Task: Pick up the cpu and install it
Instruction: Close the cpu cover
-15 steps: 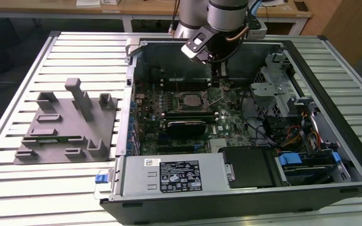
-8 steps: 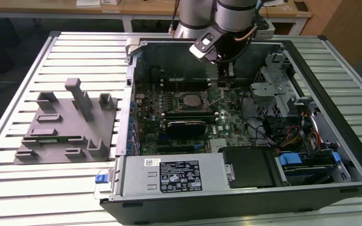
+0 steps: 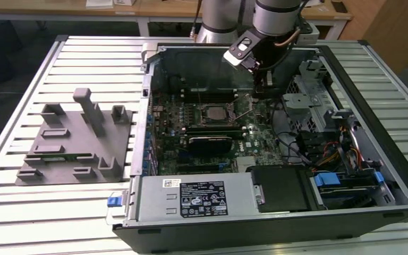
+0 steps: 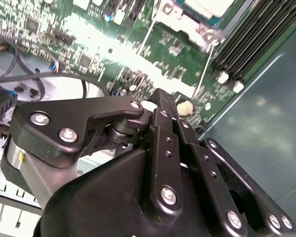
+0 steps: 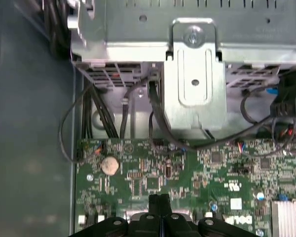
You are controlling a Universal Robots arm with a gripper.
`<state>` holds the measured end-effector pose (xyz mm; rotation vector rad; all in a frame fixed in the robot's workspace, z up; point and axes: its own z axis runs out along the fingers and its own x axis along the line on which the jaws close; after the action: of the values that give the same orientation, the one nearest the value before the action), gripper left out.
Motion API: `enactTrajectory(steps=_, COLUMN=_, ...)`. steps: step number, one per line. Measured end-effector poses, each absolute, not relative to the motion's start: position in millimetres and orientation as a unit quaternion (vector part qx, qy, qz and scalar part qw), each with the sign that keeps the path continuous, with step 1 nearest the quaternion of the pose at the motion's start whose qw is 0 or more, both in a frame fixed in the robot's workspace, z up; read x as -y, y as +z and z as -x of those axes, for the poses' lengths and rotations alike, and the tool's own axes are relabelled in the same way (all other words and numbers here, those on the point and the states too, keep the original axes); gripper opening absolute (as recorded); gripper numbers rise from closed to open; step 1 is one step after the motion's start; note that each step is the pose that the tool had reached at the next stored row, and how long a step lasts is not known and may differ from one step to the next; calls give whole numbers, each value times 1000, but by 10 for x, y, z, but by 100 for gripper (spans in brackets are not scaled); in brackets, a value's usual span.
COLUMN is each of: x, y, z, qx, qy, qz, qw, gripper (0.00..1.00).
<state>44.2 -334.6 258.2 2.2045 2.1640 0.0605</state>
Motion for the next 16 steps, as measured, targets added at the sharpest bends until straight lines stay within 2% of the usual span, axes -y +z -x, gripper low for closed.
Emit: enactTrajectory(steps=16, x=3346, y=2414, z=-568, qx=-699, qy=15, qz=-715, qw=23, gripper=11)
